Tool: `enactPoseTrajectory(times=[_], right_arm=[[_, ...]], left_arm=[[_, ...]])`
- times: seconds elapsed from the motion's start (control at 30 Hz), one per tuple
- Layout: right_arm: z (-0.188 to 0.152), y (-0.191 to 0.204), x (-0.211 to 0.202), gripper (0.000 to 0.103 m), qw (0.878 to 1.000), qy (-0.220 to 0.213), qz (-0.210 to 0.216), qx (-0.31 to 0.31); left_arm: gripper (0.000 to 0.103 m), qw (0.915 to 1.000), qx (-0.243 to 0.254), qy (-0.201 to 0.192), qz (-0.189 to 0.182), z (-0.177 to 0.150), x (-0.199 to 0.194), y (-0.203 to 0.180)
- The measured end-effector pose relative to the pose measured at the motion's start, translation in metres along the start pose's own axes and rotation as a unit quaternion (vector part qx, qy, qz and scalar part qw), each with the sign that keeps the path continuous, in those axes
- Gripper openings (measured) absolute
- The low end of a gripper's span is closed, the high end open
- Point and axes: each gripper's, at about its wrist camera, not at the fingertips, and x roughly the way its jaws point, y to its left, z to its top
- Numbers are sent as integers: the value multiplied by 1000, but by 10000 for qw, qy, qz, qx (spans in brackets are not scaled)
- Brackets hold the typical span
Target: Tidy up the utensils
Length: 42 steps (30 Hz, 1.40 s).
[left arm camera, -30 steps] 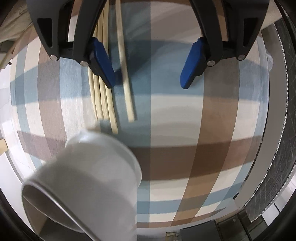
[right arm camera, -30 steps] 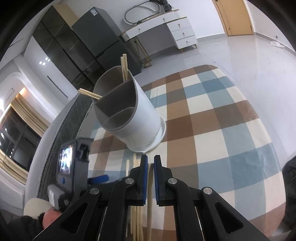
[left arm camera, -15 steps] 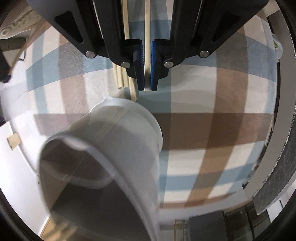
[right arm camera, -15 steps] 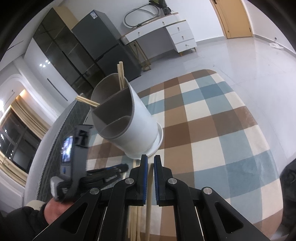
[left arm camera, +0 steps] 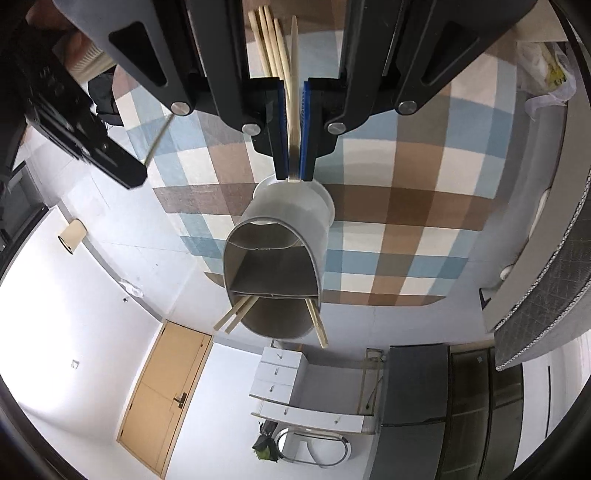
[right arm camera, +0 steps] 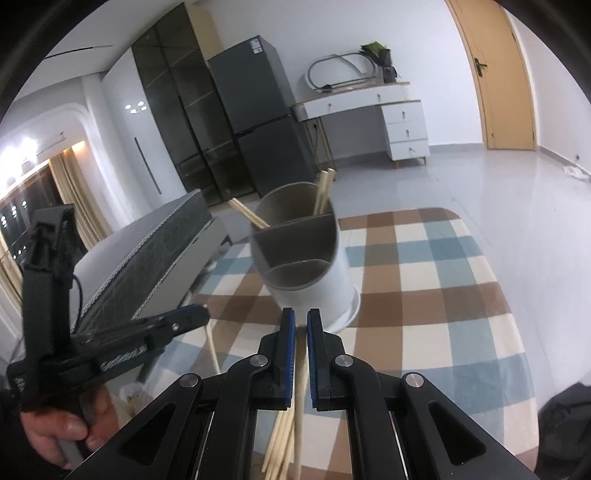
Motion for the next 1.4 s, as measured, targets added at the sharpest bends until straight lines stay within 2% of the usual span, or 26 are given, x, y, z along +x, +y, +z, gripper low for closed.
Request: enactPoseTrajectory(times=[0.27, 0.83, 1.03, 1.1, 1.23, 1.3, 1.33, 1.37, 1.4], right_arm=[[9, 11, -12, 6, 9997, -216, -10, -108], [37, 14, -14, 6, 9986, -500, 150, -104], [53, 9, -18, 6, 9973, -685, 234, -113], [54, 5, -20, 6, 9968, -740, 283, -56], [52, -5, -20, 6, 9968, -721, 341, 4], [49, -10, -18, 6, 9969, -681, 376, 88], [47, -13, -17, 6, 9970, -659, 382, 137], [45, -17, -14, 6, 9971, -622, 384, 197], [43, -21, -12, 6, 9972, -584, 389, 254]], left_arm=[[1, 10000, 62, -7, 45, 8, -18, 4], [0, 9985, 462, -189, -221, 46, -34, -14], [0, 9988, 148, -334, -330, 54, -31, 12], [0, 9996, -60, -204, -190, 51, -20, 28], [0, 9969, -498, 552, 269, 41, 28, 62], [9, 9931, -607, 921, 387, 34, 53, 72], [23, 9906, -676, 1104, 446, 30, 64, 74], [31, 9886, -732, 1239, 433, 26, 74, 75], [46, 9871, -724, 1372, 388, 22, 83, 72]])
